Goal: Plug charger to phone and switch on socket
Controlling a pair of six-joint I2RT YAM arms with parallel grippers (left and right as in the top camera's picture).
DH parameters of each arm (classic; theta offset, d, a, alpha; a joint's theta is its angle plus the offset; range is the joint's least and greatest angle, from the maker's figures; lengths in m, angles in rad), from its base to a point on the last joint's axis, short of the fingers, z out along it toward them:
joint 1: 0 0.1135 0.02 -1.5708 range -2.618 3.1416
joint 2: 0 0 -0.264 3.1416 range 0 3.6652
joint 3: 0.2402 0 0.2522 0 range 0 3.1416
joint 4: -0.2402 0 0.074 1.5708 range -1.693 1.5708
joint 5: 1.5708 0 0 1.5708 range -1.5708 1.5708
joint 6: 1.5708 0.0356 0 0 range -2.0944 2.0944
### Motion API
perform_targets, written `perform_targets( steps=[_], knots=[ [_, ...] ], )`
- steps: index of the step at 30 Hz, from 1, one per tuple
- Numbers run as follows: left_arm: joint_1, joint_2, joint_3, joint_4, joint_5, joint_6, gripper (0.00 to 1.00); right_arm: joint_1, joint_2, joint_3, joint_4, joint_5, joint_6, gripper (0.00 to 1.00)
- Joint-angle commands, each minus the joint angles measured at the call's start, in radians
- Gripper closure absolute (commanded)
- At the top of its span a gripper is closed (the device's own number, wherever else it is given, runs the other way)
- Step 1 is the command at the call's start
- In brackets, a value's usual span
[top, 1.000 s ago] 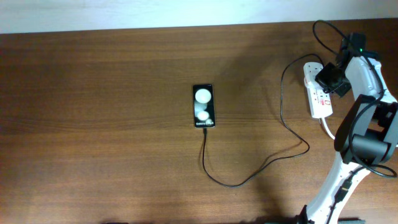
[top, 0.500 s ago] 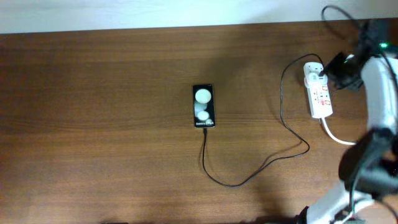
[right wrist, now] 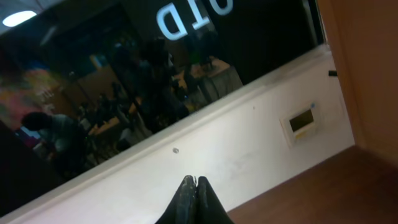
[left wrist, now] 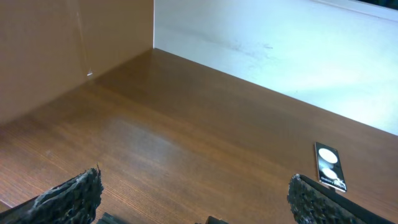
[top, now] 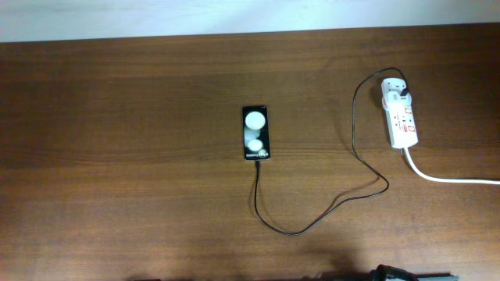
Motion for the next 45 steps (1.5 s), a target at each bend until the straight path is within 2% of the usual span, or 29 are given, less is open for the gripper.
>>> perform_targets(
  steps=[1, 6, 10, 13, 17, 23, 27, 33, 39, 45],
  knots=[
    [0.003, -0.012, 0.004, 0.0, -0.014, 0.008, 0.01, 0.0, -0.035, 0.003, -0.019, -0.018, -0.017, 0.96],
    [0.002, -0.012, -0.008, 0.073, -0.003, 0.003, 0.01, 0.106, -0.121, -0.047, -0.036, -0.035, -0.017, 0.96],
    [0.002, -0.012, -0.145, 0.3, 0.039, -0.031, 0.01, 0.2, -0.257, -0.173, 0.042, -0.035, -0.017, 0.96],
    [0.002, -0.012, -0.369, 0.502, 0.04, -0.031, 0.01, 0.211, -0.381, -0.291, 0.127, -0.037, -0.016, 0.96],
    [0.002, -0.012, -0.661, 0.852, 0.128, -0.03, 0.01, 0.211, -0.496, -0.388, 0.205, -0.043, -0.017, 0.96],
    [0.002, -0.012, -1.139, 1.358, 0.182, -0.024, 0.01, 0.211, -0.59, -0.397, 0.212, -0.043, -0.017, 0.96],
    [0.002, -0.011, -1.352, 1.585, 0.256, 0.046, 0.01, 0.211, -0.615, -0.397, 0.212, -0.043, -0.017, 0.96],
    [0.002, -0.011, -1.427, 1.597, 0.253, 0.05, 0.01, 0.211, -0.644, -0.403, 0.209, -0.047, -0.017, 0.96],
    [0.002, -0.008, -1.432, 1.562, 0.249, 0.05, 0.01, 0.211, -0.793, -0.525, 0.304, -0.046, -0.017, 0.96],
    [0.002, -0.008, -1.432, 1.562, 0.249, 0.05, 0.01, 0.208, -0.819, -0.537, 0.317, -0.049, -0.017, 0.96]
  ],
)
